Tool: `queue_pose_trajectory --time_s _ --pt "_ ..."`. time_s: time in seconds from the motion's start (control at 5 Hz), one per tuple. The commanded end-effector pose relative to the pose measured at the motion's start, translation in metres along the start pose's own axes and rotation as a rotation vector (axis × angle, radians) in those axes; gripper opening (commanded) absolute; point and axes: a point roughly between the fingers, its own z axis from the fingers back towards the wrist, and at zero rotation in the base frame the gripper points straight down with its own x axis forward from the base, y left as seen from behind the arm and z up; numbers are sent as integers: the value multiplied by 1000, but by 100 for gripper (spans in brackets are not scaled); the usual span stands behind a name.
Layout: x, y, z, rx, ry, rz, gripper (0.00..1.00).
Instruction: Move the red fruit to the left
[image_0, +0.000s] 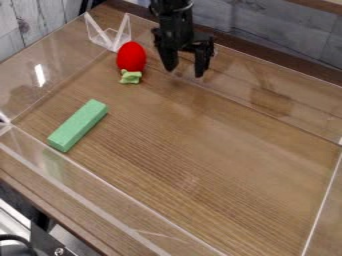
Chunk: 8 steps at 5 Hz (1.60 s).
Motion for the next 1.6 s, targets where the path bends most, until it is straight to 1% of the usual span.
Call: queue_pose_trajectory --time_s 0.0,0.2,0.6,1.0,1.2,1.4 --pt "2 10 10 -30 15 54 100" --pt "0 9 14 -51 52 61 100" --pt "-5 15 9 -90 166 103 100" --pt "-22 19 3 -134 278 137 100" --pt "-19 25 -1 -153 359 180 100" --pt "-14 24 -7 -168 436 222 100"
